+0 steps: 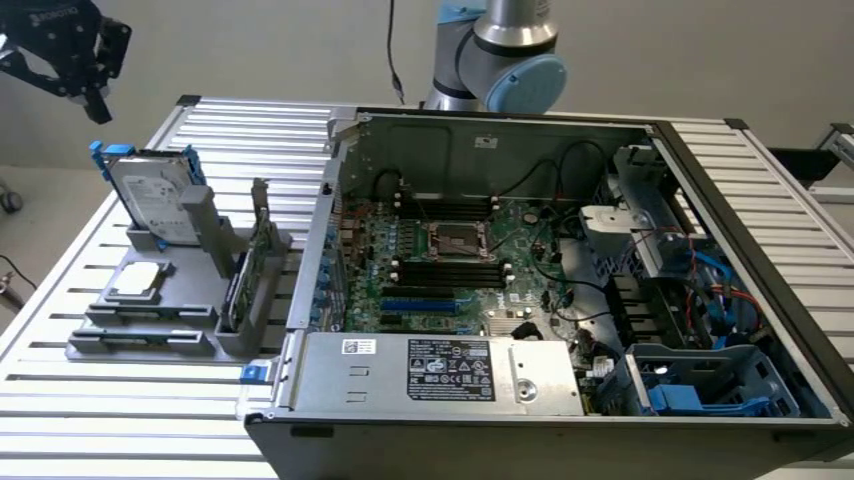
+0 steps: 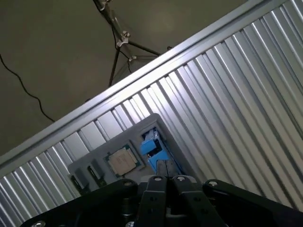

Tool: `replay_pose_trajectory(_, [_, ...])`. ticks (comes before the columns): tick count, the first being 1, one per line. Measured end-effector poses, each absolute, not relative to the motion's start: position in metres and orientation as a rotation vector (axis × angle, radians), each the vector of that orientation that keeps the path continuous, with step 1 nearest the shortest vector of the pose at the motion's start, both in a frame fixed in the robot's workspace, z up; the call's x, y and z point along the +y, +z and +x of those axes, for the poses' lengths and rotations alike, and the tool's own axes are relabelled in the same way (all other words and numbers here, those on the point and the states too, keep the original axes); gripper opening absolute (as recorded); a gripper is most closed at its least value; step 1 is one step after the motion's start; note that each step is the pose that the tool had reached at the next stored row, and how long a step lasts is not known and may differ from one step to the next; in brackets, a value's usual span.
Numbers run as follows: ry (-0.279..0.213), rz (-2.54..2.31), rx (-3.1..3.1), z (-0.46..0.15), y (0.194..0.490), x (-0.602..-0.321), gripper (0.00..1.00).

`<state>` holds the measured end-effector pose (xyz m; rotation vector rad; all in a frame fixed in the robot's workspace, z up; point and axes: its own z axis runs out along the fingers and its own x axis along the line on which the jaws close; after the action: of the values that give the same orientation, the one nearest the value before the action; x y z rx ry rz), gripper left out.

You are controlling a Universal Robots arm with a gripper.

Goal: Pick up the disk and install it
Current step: 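Pick up the disk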

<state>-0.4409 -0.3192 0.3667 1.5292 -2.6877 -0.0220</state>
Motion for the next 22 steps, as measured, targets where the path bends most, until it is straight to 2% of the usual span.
replay_pose_trajectory(22, [-0.004, 2.032, -2.332, -0.4409, 0.3626, -0.3192, 0.11])
